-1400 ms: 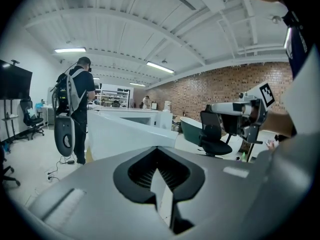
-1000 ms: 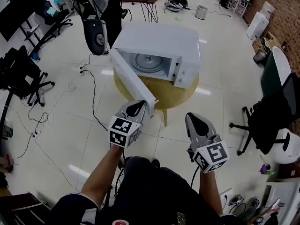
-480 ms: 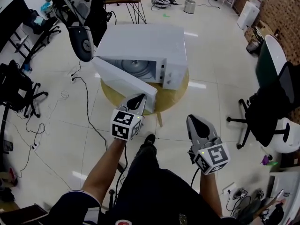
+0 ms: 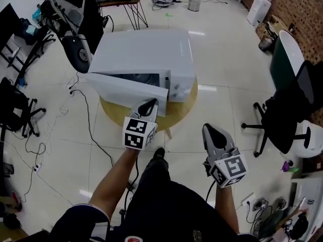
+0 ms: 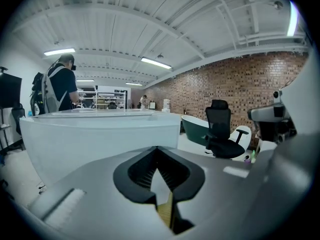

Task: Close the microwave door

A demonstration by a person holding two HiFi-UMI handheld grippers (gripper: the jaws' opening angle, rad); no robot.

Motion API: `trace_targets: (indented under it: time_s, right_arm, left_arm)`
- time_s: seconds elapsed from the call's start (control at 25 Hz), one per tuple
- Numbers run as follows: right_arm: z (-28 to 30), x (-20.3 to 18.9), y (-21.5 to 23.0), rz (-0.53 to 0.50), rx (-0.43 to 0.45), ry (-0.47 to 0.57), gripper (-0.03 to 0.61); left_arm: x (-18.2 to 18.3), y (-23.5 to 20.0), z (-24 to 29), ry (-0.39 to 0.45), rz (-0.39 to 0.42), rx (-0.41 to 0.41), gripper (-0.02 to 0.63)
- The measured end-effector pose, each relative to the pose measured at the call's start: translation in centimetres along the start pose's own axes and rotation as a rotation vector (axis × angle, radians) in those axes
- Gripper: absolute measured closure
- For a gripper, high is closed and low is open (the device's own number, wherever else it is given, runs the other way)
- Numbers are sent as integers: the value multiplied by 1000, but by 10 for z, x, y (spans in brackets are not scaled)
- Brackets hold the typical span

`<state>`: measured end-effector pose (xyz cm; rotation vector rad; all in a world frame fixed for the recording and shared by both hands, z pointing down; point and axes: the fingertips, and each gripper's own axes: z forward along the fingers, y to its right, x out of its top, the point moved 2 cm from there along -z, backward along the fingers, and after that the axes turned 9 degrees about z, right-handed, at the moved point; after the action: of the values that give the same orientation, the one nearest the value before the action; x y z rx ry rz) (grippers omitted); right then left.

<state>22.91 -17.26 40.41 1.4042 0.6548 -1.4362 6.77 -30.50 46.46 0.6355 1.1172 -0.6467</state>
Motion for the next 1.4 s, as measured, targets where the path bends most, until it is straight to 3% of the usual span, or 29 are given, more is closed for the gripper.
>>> trace_targets:
  time_s: [0.48, 0.88, 1.08, 1.4]
  right_arm:
    - [25, 13, 26, -6, -28, 9, 577]
    - [34, 13, 41, 2, -60, -4, 577]
    - [32, 16, 47, 2, -73, -3, 577]
    - [16, 14, 47, 18, -85, 21, 577]
  left_arm:
    - [13, -17, 50, 3, -11, 37, 603]
    - [0, -12, 63, -17, -1, 28, 603]
    - [14, -3, 87, -30, 22, -14, 603]
    - [25, 4, 81, -2, 18, 5, 603]
